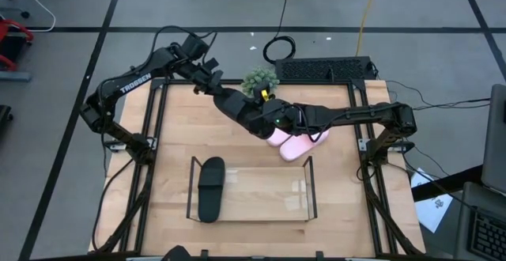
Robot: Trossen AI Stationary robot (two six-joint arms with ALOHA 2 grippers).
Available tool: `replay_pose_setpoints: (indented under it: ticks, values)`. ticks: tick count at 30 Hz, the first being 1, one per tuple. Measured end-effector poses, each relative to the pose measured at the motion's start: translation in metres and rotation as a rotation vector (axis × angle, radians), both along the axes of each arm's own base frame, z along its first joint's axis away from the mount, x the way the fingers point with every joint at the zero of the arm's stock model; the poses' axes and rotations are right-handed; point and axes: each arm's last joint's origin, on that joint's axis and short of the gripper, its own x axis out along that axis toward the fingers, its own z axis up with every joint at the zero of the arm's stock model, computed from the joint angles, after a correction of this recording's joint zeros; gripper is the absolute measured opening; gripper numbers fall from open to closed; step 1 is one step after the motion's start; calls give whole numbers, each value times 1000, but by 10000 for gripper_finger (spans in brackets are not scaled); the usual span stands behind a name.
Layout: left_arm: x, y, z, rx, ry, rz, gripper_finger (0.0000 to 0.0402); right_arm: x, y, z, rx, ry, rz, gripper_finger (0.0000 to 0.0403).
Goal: Pick and place slides into the shelf
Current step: Put the black slipper on the shelf
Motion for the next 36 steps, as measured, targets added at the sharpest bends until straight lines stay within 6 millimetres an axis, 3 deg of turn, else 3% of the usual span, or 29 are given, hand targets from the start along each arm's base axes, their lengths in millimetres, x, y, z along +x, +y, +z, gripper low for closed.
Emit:
replay_pose_setpoints:
  ticks: [11,20,27,32,36]
  values:
    - [-6,6,0,33,-10,4,21,0,11,1,-54,24,0,27]
    - [-11,13,-1,48,-8,26,20,-1,20,2,-74,19,-18,122]
    - [-12,13,0,44,-48,-14,20,-7,21,4,-227,62,-296,203]
    - [-15,11,3,-21,-141,-102,20,-16,12,10,-375,162,-520,222]
    - [-26,7,-1,-36,-64,-115,20,-30,6,29,-343,85,-562,223]
